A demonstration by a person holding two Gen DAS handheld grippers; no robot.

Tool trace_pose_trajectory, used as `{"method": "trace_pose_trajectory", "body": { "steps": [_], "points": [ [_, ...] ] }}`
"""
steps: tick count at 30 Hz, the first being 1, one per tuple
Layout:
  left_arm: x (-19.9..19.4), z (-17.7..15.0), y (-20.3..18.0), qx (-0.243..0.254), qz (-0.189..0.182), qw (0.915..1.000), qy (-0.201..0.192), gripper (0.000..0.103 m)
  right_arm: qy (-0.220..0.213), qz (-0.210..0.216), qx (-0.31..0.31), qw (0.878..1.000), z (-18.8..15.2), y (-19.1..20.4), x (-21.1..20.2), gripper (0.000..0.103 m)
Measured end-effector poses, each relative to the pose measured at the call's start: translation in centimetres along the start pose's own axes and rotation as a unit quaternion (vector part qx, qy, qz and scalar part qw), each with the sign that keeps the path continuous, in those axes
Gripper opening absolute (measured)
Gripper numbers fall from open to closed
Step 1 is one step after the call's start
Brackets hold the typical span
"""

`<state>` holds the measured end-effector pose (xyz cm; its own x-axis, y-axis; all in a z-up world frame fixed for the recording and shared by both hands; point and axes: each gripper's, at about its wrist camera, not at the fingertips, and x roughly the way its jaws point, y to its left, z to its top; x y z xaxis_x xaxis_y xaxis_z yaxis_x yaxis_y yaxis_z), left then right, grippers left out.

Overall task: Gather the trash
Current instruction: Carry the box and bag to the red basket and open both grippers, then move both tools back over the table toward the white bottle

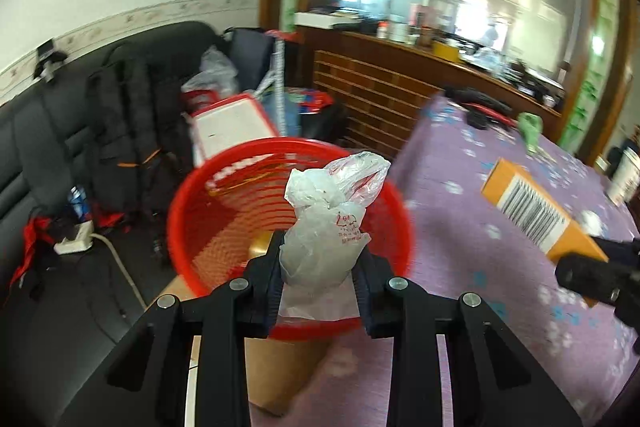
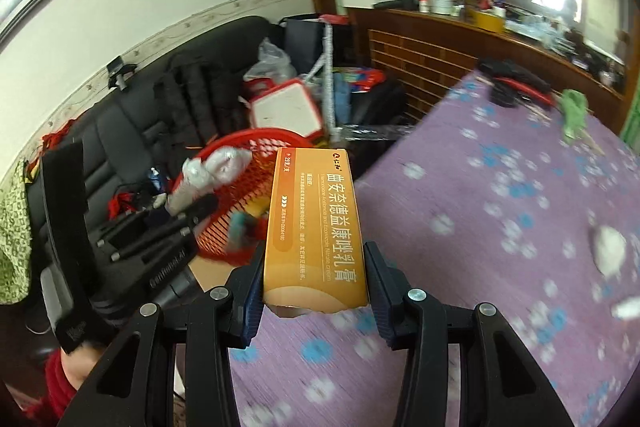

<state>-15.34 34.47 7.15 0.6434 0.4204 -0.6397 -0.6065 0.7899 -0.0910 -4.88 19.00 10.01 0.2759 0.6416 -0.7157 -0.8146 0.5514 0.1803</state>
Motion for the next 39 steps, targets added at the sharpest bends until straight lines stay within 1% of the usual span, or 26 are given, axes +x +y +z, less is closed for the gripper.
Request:
{"method": "trace_pose_trajectory", "body": {
  "steps": [4, 5, 6, 7, 8, 9, 10, 13, 16, 18, 21, 24, 28, 30, 34, 37, 38, 39],
  "points": [
    [1.4, 1.0, 2.3, -0.012, 0.021, 0.9997, 0.005, 0.030, 0.007, 0.028, 0.002, 1.000, 2.5, 1.6, 3.4, 0.050],
    [1.7, 1.3, 2.7, -0.015, 0.024, 0.9996, 0.005, 0.033, 0.005, 0.035, 0.000, 0.999, 3.2, 2.1, 4.3, 0.051],
    [1.9, 1.4, 3.2, -0.021, 0.023, 0.9995, 0.006, 0.044, 0.004, 0.029, -0.004, 1.000, 3.7, 2.4, 5.0, 0.052],
    [2.0, 1.6, 3.8, -0.032, 0.022, 0.9992, 0.008, 0.052, 0.004, 0.024, -0.003, 1.000, 4.0, 2.4, 5.7, 0.056],
    [2.0, 1.6, 4.3, -0.044, 0.019, 0.9988, 0.006, 0.067, 0.004, 0.026, 0.002, 1.000, 4.2, 2.3, 6.0, 0.056],
    [1.8, 1.6, 4.6, -0.052, 0.018, 0.9985, 0.001, 0.071, 0.003, 0.028, 0.008, 1.000, 4.1, 2.0, 5.9, 0.056],
    [1.7, 1.6, 4.7, -0.053, 0.018, 0.9984, -0.003, 0.071, 0.001, 0.029, 0.014, 0.999, 3.9, 1.7, 5.7, 0.056],
    [1.5, 1.2, 4.8, -0.052, 0.015, 0.9985, -0.001, 0.071, -0.007, 0.014, 0.028, 0.999, 2.5, -0.4, 3.8, 0.056],
    [0.9, 0.9, 3.6, -0.047, -0.004, 0.9989, -0.001, 0.071, -0.007, -0.004, 0.056, 0.998, 1.2, -3.1, 2.1, 0.057],
    [0.3, 0.6, 1.9, -0.033, -0.011, 0.9994, -0.005, 0.071, -0.001, -0.016, 0.086, 0.996, -0.4, -5.4, 0.9, 0.057],
    [-0.1, 0.2, -1.1, -0.009, -0.031, 0.9995, -0.002, 0.071, -0.001, -0.032, 0.119, 0.992, -2.5, -8.2, -1.1, 0.057],
    [-0.5, -0.5, -4.9, 0.028, -0.045, 0.9986, 0.004, 0.071, -0.007, -0.045, 0.152, 0.987, -4.8, -11.2, -3.5, 0.057],
    [-1.4, -1.9, -9.7, 0.066, -0.069, 0.9953, 0.011, 0.071, -0.021, -0.070, 0.202, 0.977, -7.9, -15.8, -7.1, 0.056],
    [-2.0, -2.5, -12.1, 0.086, -0.083, 0.9928, 0.014, 0.071, -0.030, -0.092, 0.230, 0.969, -9.5, -18.5, -9.2, 0.056],
    [-3.2, -3.6, -16.3, 0.129, -0.105, 0.9859, 0.017, 0.071, -0.041, -0.137, 0.294, 0.945, -12.1, -23.9, -12.5, 0.056],
    [-4.0, -4.5, -19.4, 0.159, -0.128, 0.9787, 0.023, 0.071, -0.044, -0.157, 0.353, 0.921, -13.7, -28.3, -14.5, 0.056],
    [-4.2, -4.7, -20.2, 0.166, -0.138, 0.9762, 0.026, 0.071, -0.045, -0.163, 0.366, 0.915, -14.0, -29.3, -14.8, 0.056],
    [-4.3, -4.9, -21.0, 0.172, -0.149, 0.9733, 0.032, 0.071, -0.046, -0.171, 0.386, 0.906, -14.2, -30.7, -15.2, 0.056]
  ]
}}
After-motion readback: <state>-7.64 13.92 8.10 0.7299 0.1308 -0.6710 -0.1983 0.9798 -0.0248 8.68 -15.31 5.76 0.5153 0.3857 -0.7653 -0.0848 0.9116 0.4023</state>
